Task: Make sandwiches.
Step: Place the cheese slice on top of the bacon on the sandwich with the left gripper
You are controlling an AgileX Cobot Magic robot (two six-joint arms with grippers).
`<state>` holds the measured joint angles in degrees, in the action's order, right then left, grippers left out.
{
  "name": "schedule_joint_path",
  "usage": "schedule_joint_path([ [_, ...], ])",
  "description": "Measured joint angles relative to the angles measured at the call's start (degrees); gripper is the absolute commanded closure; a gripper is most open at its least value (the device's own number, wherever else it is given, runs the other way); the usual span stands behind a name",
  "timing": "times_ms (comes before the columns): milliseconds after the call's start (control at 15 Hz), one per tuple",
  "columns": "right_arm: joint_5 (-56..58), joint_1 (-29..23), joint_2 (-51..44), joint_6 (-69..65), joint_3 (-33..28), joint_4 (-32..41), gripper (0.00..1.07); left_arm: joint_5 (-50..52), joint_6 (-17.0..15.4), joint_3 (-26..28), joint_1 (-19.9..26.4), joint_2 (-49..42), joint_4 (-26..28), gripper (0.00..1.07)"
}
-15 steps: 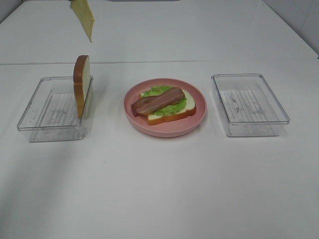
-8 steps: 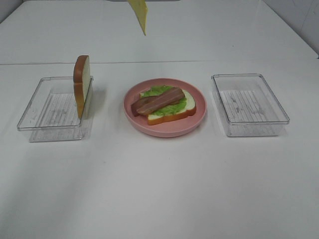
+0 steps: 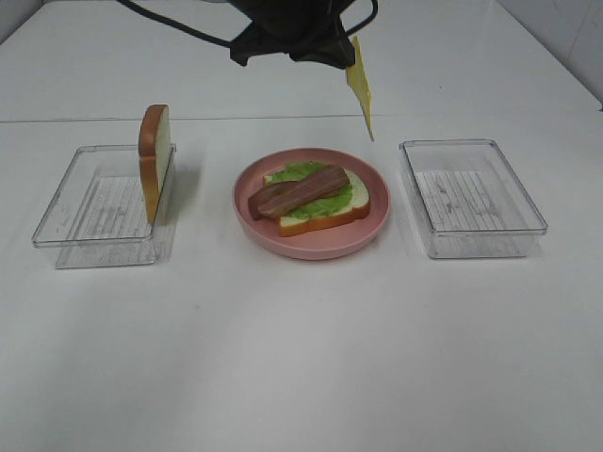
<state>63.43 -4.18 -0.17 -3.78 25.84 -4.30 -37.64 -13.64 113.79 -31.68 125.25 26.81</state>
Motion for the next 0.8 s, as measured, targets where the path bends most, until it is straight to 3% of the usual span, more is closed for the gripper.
schedule_joint_path([
  [467,0.0,0.0,0.0,0.0,0.0,0.0,0.09,6.0,0.1,0.0,-0.1,9.3,6.2,1.07],
  [800,0.0,0.0,0.0,0.0,0.0,0.1,0.09,2.3,0.2,0.0,0.1,11.5,1.3,1.07],
])
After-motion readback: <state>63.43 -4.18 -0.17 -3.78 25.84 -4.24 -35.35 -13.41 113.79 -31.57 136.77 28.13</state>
